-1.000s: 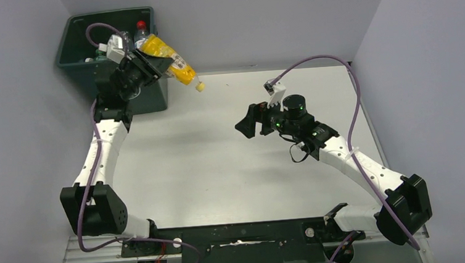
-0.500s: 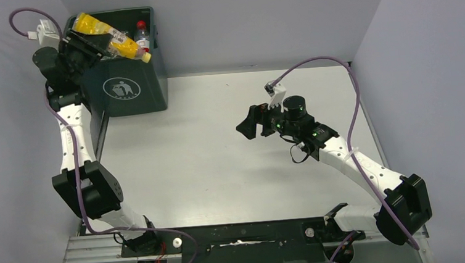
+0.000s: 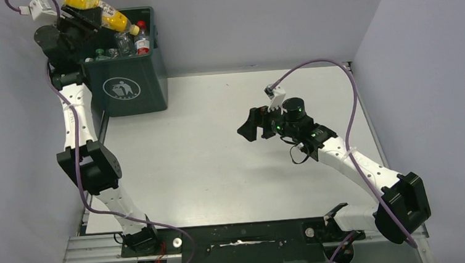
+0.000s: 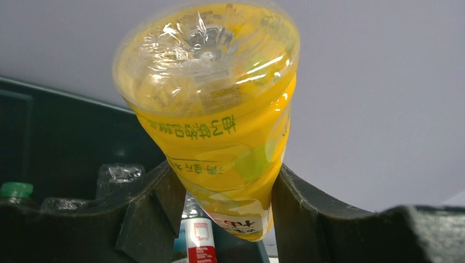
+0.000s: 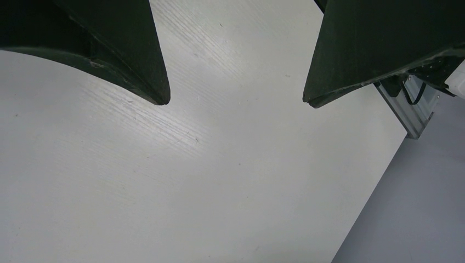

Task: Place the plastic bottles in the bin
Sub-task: Place the plastic bottle in the trash bin.

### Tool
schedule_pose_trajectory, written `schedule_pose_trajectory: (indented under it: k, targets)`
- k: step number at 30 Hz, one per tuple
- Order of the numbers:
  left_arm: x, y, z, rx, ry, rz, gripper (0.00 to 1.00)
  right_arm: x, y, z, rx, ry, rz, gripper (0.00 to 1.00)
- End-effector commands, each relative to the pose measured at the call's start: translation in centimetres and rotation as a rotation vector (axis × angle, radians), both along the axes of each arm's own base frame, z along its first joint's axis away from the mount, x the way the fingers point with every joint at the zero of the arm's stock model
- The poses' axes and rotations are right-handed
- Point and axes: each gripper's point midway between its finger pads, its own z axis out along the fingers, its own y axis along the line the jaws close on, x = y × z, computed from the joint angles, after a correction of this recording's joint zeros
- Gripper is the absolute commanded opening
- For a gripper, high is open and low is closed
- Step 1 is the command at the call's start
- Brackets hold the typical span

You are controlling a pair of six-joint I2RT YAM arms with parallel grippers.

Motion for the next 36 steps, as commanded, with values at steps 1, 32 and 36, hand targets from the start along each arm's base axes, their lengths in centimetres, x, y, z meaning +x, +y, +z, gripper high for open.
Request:
schedule_pose_trajectory:
  k: [1, 32, 36]
  targets:
    - [1.4, 0.1, 1.8, 0.118, -0.043, 0.118, 0.51, 0.8, 0.3, 0.9, 0.037, -0.034, 0.004, 0.98]
    - [-7.8, -0.2, 1.2, 0.160, 0.201, 0.199, 0.84, 1.3, -4.4, -0.3, 0.010, 0.014, -0.121, 0.98]
    - [-9.9, -2.1, -0.3, 0.145, 0.208, 0.124, 0.85, 1.7, -6.0, 0.0, 0.004, 0.020, -0.178, 0.98]
